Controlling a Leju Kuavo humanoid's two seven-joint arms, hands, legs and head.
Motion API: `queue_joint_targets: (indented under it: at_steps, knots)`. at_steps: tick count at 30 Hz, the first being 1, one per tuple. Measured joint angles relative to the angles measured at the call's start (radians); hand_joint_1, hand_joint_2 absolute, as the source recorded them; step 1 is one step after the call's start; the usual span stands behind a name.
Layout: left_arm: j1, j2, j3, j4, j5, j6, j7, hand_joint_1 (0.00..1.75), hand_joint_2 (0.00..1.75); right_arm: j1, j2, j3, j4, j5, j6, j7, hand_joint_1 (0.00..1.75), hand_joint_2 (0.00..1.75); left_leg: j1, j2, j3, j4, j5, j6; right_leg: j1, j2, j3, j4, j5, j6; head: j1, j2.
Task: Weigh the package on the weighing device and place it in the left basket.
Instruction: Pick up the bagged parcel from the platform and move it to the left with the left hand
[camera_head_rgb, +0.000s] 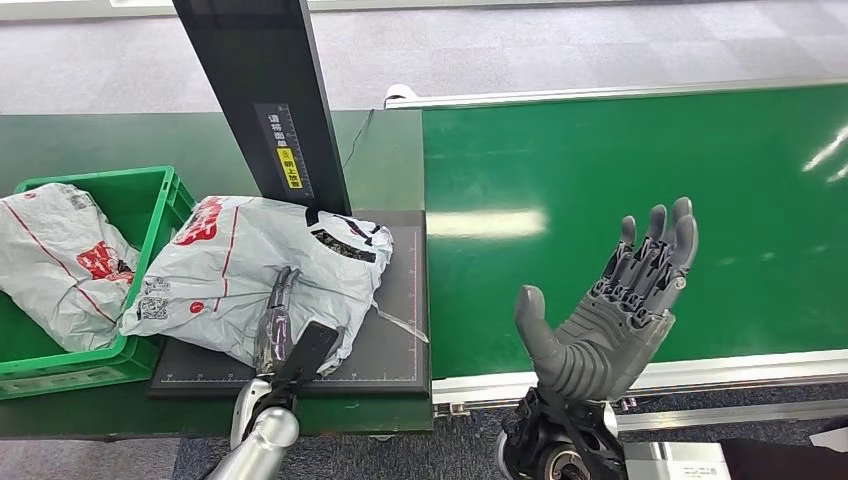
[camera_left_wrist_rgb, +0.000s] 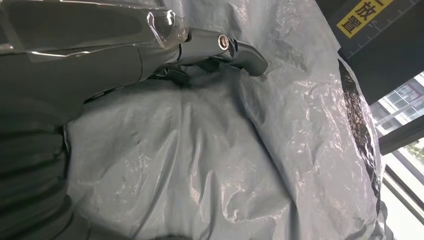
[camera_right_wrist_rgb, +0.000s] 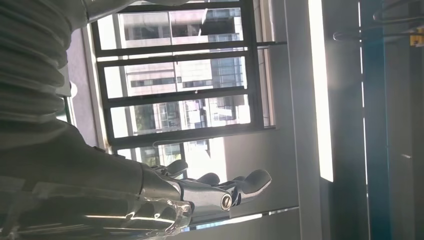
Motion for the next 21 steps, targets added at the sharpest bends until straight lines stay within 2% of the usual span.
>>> queue_joint_targets:
  at_steps: [3, 4, 8, 11, 21]
  knots:
    - [-0.011, 0.004, 0.004, 0.023, -0.013, 0.009, -0.001, 0.0, 1.75, 0.002, -0.002, -0.001, 0.0, -0.005, 0.012, 0.0, 0.0, 1.75, 0.0, 0.0, 0.002, 0.0, 0.0, 0.0, 0.0, 0.0, 0.002, 0.0, 0.0, 0.0, 0.0, 0.0]
    - [-0.013, 0.005, 0.005, 0.027, -0.017, 0.011, -0.001, 0.06, 1.75, 0.004, -0.002, -0.002, 0.0, -0.008, 0.018, 0.0, 0.0, 1.75, 0.0, 0.0, 0.003, 0.0, 0.0, 0.0, 0.0, 0.0, 0.002, 0.0, 0.0, 0.0, 0.0, 0.0]
    - [-0.015, 0.008, 0.011, 0.034, -0.024, 0.015, -0.015, 1.58, 1.75, 0.009, -0.004, -0.008, 0.0, -0.018, 0.047, 0.0, 0.0, 1.75, 0.0, 0.0, 0.004, 0.0, 0.001, -0.001, 0.0, 0.0, 0.003, 0.001, 0.001, -0.001, 0.0, 0.0]
    - [-0.013, 0.01, 0.019, 0.035, -0.018, 0.027, -0.043, 1.75, 1.75, 0.01, -0.004, -0.018, 0.001, -0.02, 0.063, 0.0, 0.0, 1.75, 0.0, 0.0, 0.004, 0.0, 0.001, -0.001, 0.0, 0.0, 0.003, 0.001, 0.001, -0.001, 0.0, 0.0]
    - [0.034, 0.007, 0.041, -0.042, 0.036, 0.093, -0.158, 1.75, 1.75, 0.015, -0.003, -0.045, 0.017, -0.017, 0.084, 0.0, 0.0, 1.75, 0.0, 0.0, 0.003, 0.0, 0.001, -0.001, 0.0, 0.0, 0.001, 0.002, 0.001, -0.001, 0.0, 0.0]
